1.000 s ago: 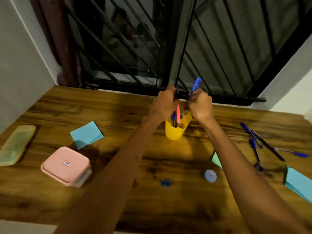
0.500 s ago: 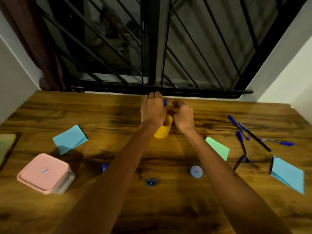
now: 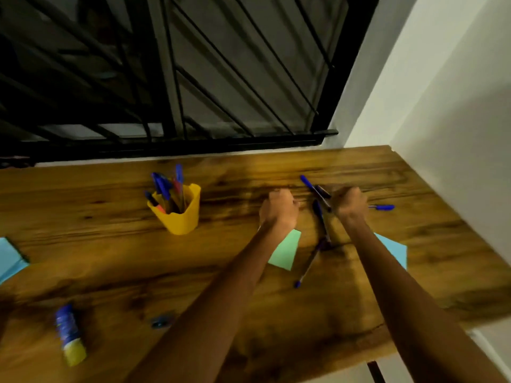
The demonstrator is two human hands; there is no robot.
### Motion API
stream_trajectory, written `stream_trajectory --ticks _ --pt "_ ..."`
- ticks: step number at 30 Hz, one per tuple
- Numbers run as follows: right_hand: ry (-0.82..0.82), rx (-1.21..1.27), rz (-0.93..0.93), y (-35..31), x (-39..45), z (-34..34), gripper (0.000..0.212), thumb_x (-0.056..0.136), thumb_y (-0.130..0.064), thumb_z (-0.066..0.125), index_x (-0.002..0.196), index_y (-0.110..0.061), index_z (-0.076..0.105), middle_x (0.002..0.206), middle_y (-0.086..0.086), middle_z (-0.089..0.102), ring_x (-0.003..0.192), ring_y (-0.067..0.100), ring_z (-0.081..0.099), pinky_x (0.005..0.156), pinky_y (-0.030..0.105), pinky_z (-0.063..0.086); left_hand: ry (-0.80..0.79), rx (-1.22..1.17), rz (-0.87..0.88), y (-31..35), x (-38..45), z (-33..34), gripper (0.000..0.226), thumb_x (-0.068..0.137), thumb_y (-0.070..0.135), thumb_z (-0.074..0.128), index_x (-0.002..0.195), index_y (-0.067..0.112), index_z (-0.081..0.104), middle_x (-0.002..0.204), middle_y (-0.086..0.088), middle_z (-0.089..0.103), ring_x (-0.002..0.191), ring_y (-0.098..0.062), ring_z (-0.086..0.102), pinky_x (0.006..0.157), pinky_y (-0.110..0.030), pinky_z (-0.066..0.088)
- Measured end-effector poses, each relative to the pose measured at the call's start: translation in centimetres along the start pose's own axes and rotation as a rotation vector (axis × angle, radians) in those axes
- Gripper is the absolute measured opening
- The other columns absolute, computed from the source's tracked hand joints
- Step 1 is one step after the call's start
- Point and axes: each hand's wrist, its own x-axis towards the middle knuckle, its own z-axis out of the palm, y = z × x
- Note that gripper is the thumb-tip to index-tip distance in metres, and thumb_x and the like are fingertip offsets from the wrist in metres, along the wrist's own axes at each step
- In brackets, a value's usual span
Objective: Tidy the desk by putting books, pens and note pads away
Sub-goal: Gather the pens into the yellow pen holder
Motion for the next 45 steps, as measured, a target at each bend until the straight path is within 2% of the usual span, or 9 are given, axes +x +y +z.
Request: stream_trajectory --ticks 9,14,21,25,27,30,34,39,45 --pt "-0.136 -0.277 -0.195 2.6 4.2 0.7 0.022 0.088 -0.015 0.058 0.101 0.002 0.065 0.102 0.022 0.067 0.1 0.038 0.061 0.082 0.04 0.051 -0.142 0.08 -0.099 4.0 2.4 7.5 0.043 0.083 0.047 0.064 0.111 0.014 0.061 0.116 -0.008 0.063 0.106 -0.028 0.061 0.077 -0.032 0.047" --pt "-0.144 -0.313 -0.226 2.6 5.0 1.4 0.02 0.089 -0.01 0.056 0.104 0.001 0.065 0.103 0.021 0.067 0.098 0.037 0.064 0.078 0.038 0.052 -0.132 0.117 -0.093 4.5 3.3 8.8 0.032 0.088 0.028 0.061 0.117 0.013 0.056 0.123 -0.011 0.058 0.112 -0.03 0.058 0.086 -0.037 0.05" --pt "-0.108 -0.16 -0.138 2.0 5.6 0.9 0.033 0.081 -0.028 0.069 0.099 0.0 0.065 0.103 0.021 0.066 0.098 0.039 0.064 0.074 0.035 0.049 -0.068 -0.019 -0.142 4.1 4.5 6.4 0.022 0.087 0.021 0.062 0.108 0.012 0.06 0.111 -0.01 0.065 0.102 -0.026 0.063 0.081 -0.033 0.053" --pt "-0.14 0.092 -0.128 -1.4 4.9 -0.2 0.02 0.079 -0.022 0.071 0.073 -0.005 0.062 0.079 0.015 0.063 0.077 0.031 0.062 0.055 0.026 0.043 0.024 -0.063 -0.116 2.5 5.2 1.0 0.02 0.085 0.026 0.066 0.098 0.012 0.061 0.09 -0.006 0.065 0.085 -0.022 0.064 0.064 -0.029 0.052" --pt "-0.197 0.31 -0.139 -4.3 3.6 -0.2 0.015 0.077 -0.009 0.072 0.086 -0.006 0.06 0.083 0.013 0.063 0.068 0.027 0.059 0.042 0.023 0.045 0.071 -0.068 -0.097 1.5 5.3 -2.9 0.016 0.085 0.022 0.064 0.097 0.012 0.058 0.083 -0.004 0.062 0.08 -0.02 0.063 0.058 -0.027 0.049" --pt "-0.313 0.661 -0.193 -8.7 0.5 0.7 0.074 0.076 0.011 0.067 0.136 -0.017 0.036 0.089 0.012 0.063 0.067 0.026 0.063 0.058 0.041 0.058 0.157 -0.09 -0.075 -0.2 4.5 -9.2 0.031 0.083 0.01 0.063 0.113 0.008 0.053 0.105 -0.015 0.065 0.09 -0.032 0.067 0.077 -0.042 0.057" --pt "-0.321 0.777 -0.456 -14.5 -4.7 2.1 0.062 0.082 0.013 0.058 0.135 -0.011 0.039 0.054 -0.01 0.058 0.054 0.003 0.062 0.06 0.031 0.058 0.252 -0.015 -0.049 -2.8 2.3 -16.2 0.048 0.079 0.002 0.062 0.122 0.01 0.042 0.112 -0.021 0.061 0.094 -0.04 0.064 0.081 -0.048 0.056" --pt "-0.292 0.729 -0.697 -18.3 -10.0 4.1 0.046 0.089 0.009 0.05 0.132 -0.007 0.042 0.064 -0.001 0.054 0.054 -0.011 0.058 0.052 0.004 0.044 0.372 0.048 -0.049 -6.6 -0.3 -19.7 0.05 0.083 -0.002 0.058 0.124 0.015 0.035 0.112 -0.021 0.056 0.1 -0.04 0.057 0.084 -0.047 0.05" --pt "-0.283 0.53 -0.829 -19.3 -12.5 7.8 0.048 0.087 0.006 0.052 0.132 -0.012 0.047 0.091 0.006 0.067 0.082 0.015 0.067 0.072 0.026 0.056 0.292 0.138 -0.131 -10.6 -0.1 -18.3 0.033 0.086 0.0 0.053 0.117 0.009 0.047 0.11 -0.022 0.06 0.096 -0.04 0.062 0.082 -0.047 0.053"
